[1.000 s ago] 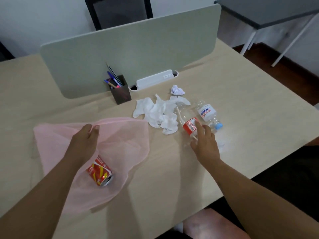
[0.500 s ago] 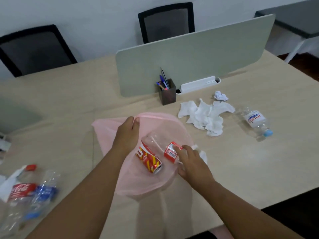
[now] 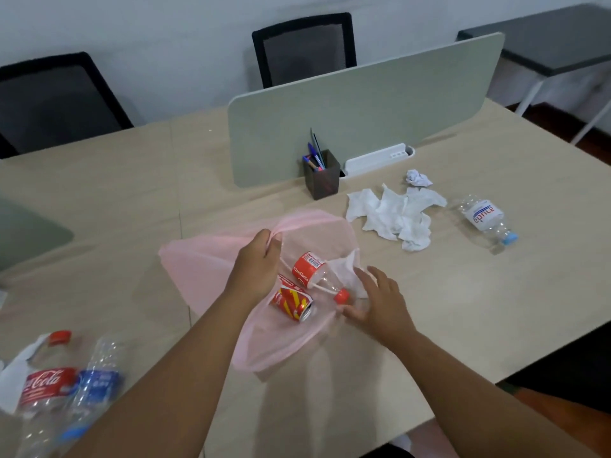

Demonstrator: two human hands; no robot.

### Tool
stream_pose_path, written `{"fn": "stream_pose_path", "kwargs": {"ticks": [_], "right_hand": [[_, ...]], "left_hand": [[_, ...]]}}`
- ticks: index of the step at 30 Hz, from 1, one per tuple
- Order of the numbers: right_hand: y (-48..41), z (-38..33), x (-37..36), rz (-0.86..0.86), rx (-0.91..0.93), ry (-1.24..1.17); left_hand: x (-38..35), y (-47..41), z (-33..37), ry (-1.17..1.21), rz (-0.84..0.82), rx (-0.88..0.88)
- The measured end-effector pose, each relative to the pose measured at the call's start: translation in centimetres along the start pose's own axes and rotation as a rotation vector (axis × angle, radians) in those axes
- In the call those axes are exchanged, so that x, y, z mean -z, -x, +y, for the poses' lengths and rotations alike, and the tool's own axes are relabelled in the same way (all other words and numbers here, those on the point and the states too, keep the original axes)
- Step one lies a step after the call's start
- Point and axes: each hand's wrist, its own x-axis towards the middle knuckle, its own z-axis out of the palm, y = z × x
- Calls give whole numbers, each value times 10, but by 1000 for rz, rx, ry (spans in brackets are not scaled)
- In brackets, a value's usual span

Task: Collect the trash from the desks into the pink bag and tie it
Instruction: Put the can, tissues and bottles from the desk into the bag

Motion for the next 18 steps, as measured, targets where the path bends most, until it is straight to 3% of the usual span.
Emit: {"fn": "stream_pose_path", "kwargs": {"ticks": [3, 5, 8, 11, 14, 18], "right_hand": [[-6, 18, -6, -193, 20, 116], [-15, 24, -9, -224, 12, 149], [-22, 28, -10, -98, 4, 120], [-25, 8, -1, 41, -10, -136], [-31, -45, 13, 60, 151, -307], [-29, -93, 12, -125, 406, -291]], "left_hand": [[-1, 0, -4, -17, -3, 23], [-2, -1, -6, -27, -20, 56], [-3, 0, -5, -30, -21, 79], [-2, 2, -2, -24, -11, 84], [-1, 2, 3, -15, 1, 79], [1, 1, 9, 33, 34, 43]]}}
